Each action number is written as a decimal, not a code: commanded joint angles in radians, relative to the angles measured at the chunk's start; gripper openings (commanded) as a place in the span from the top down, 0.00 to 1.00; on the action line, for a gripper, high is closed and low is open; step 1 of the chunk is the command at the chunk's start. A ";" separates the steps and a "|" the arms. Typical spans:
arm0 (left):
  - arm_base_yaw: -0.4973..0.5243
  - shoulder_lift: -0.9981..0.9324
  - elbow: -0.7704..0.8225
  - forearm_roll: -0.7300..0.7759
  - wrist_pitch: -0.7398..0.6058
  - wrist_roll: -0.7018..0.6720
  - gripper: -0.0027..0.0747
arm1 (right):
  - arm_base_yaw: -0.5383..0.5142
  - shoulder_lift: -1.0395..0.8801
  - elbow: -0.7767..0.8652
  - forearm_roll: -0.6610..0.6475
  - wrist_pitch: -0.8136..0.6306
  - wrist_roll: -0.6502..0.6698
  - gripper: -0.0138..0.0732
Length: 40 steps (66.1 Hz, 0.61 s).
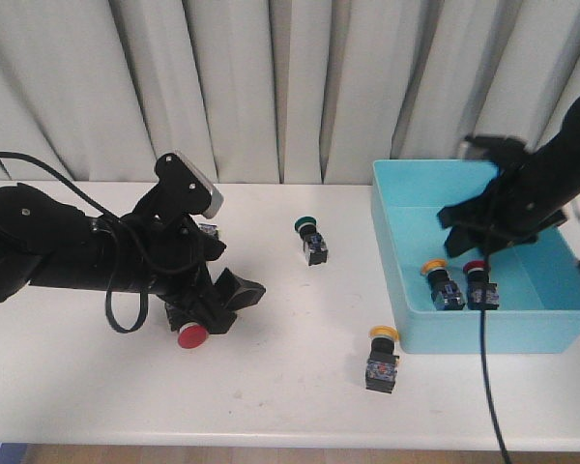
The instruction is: Pick red and yellow buttons and place in box
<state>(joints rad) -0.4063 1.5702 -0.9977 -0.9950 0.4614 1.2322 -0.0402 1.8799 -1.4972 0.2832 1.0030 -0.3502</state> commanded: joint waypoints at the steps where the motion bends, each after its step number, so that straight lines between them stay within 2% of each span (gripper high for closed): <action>1: 0.003 -0.036 -0.031 -0.029 -0.010 0.000 0.24 | -0.004 -0.154 -0.002 -0.078 0.005 0.089 0.42; 12: 0.003 -0.036 -0.031 -0.029 -0.017 0.000 0.24 | 0.000 -0.374 0.159 -0.172 -0.039 0.192 0.42; 22: 0.003 -0.036 -0.031 -0.029 -0.030 0.000 0.24 | 0.038 -0.579 0.342 -0.242 -0.136 0.220 0.42; 40: 0.003 -0.036 -0.031 -0.029 -0.033 0.000 0.24 | 0.066 -0.865 0.623 -0.246 -0.238 0.244 0.42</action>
<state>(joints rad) -0.4063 1.5702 -0.9977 -0.9950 0.4479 1.2322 0.0240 1.1021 -0.9210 0.0453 0.8488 -0.1184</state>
